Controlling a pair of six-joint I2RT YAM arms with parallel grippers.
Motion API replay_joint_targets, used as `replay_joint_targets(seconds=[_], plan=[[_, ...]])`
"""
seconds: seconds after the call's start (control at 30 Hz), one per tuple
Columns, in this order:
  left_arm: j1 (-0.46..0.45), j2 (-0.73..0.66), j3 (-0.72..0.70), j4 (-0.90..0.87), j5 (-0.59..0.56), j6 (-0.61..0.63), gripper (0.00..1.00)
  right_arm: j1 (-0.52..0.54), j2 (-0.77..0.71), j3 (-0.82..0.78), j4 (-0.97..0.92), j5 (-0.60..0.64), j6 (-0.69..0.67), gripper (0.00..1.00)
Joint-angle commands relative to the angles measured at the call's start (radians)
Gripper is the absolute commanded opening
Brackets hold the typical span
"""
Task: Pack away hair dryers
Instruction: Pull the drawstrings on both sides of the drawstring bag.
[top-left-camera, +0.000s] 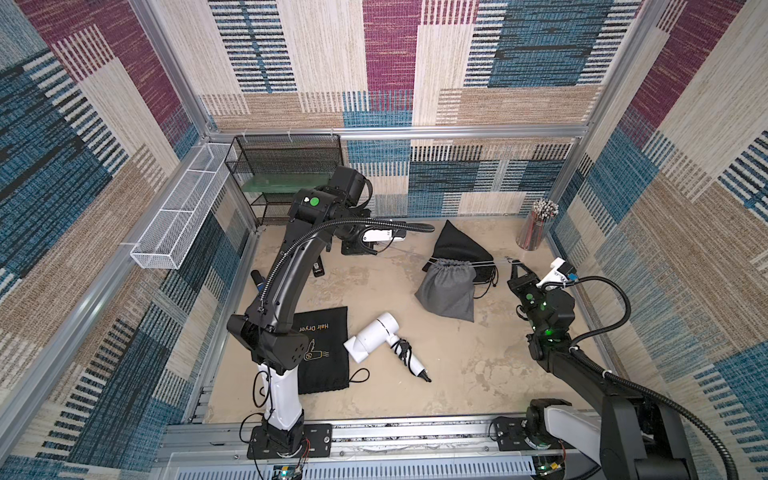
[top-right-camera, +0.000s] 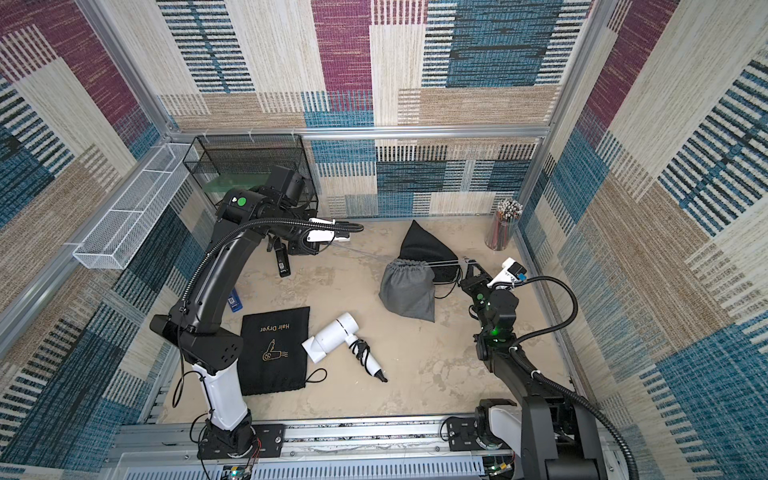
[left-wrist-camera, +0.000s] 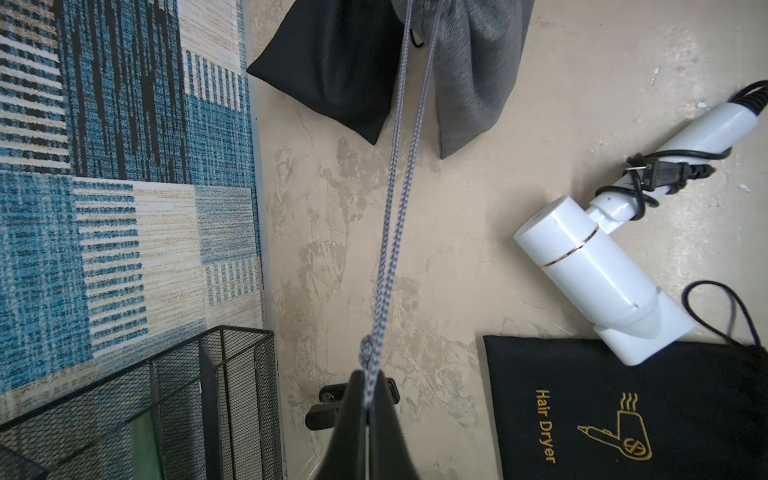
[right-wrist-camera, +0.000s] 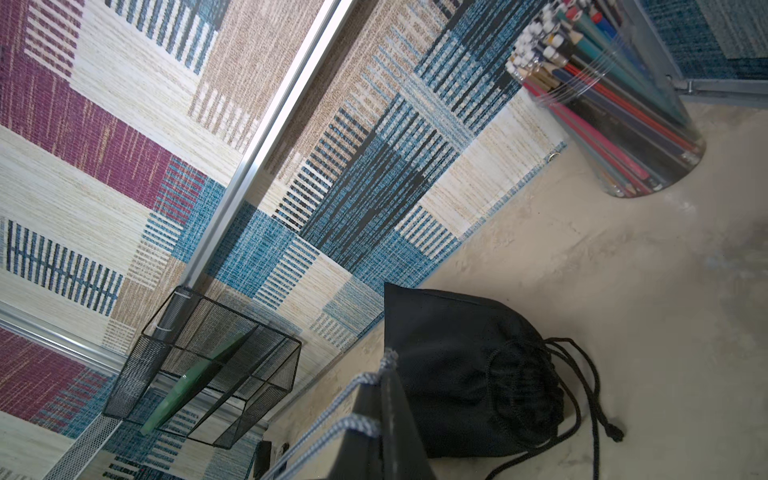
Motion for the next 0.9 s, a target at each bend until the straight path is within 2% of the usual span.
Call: replay_joint_targets(seconds=[0.0, 0.27, 0.43, 0.87], plan=[[0.026, -0.017, -0.004, 0.003, -0.023, 0.009, 0.00, -0.035, -0.009, -0.012, 0.076, 0.009, 0.054, 0.00], [0.091, -0.033, -0.045, 0.004, -0.006, -0.007, 0.00, -0.115, -0.029, -0.054, 0.105, -0.037, 0.116, 0.00], [0.145, -0.039, -0.039, 0.003, 0.055, -0.047, 0.00, -0.147, -0.050, -0.074, 0.096, -0.057, 0.123, 0.00], [0.204, -0.038, -0.053, 0.004, 0.135, -0.113, 0.00, -0.200, -0.076, -0.101, 0.079, -0.098, 0.132, 0.00]])
